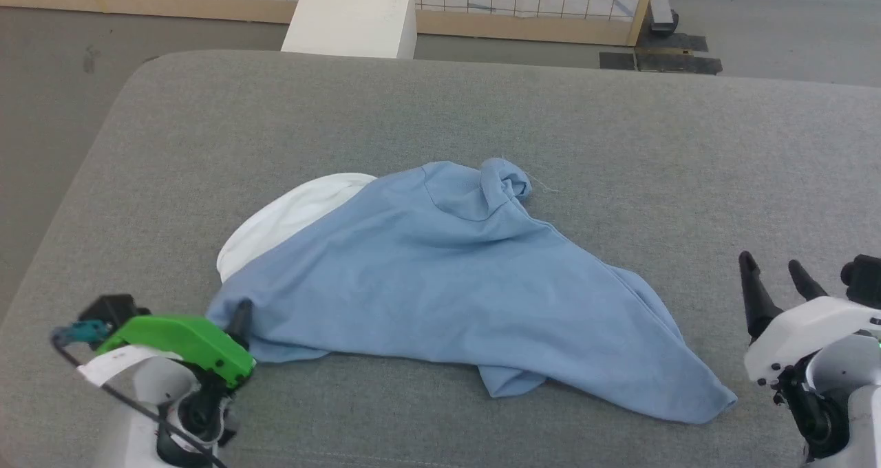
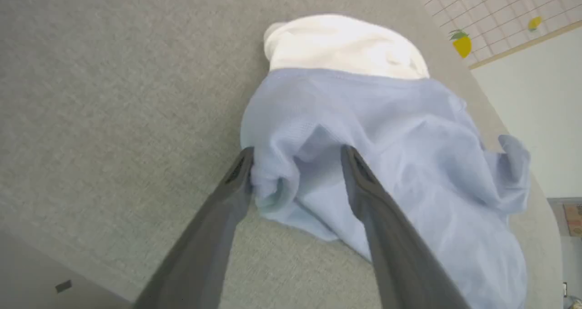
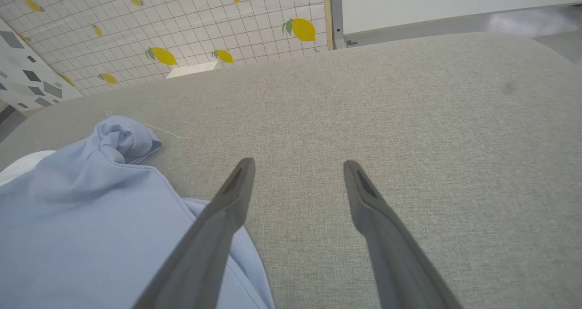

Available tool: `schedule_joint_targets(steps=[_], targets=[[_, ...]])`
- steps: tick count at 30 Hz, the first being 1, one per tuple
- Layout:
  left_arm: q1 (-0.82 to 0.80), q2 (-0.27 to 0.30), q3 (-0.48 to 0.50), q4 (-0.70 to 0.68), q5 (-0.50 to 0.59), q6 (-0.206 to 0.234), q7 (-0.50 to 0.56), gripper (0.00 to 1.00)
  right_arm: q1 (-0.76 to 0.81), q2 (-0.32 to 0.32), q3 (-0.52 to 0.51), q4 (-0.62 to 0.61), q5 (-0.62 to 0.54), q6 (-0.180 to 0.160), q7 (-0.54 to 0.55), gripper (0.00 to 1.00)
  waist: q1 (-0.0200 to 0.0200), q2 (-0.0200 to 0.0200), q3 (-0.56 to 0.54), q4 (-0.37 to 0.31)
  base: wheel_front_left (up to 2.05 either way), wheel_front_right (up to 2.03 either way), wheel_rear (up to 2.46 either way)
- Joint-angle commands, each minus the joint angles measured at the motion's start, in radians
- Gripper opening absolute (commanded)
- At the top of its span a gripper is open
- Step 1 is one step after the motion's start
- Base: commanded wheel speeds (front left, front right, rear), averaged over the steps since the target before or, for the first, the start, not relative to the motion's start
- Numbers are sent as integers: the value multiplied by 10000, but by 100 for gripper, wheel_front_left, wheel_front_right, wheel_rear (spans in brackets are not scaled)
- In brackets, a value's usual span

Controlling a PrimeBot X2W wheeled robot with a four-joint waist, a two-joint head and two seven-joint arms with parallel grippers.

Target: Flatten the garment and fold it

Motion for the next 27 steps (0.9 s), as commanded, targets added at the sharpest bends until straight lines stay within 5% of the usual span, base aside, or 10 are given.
schedule_joint_targets(steps=[1,7,13,27], targets=[[-121,73,142,-247,-48,-302,-429,100,-35,-33,64,3,-40,-13,40,100,0,0,-15,13,0,0,0],[70,558,191,-1317,1152,-1649,-3574,100,-301,-76,299,105,-9,-13,91,100,0,0,-126,36,0,0,0],[773,687,-517,-1173,3102,-1843,-6192,100,-660,-177,967,354,-30,-13,387,100,0,0,-126,55,0,0,0],[218,-36,-716,-1662,4391,-1931,-6772,100,-4262,-894,5578,2369,52,-13,2843,100,0,0,1238,516,0,0,0]])
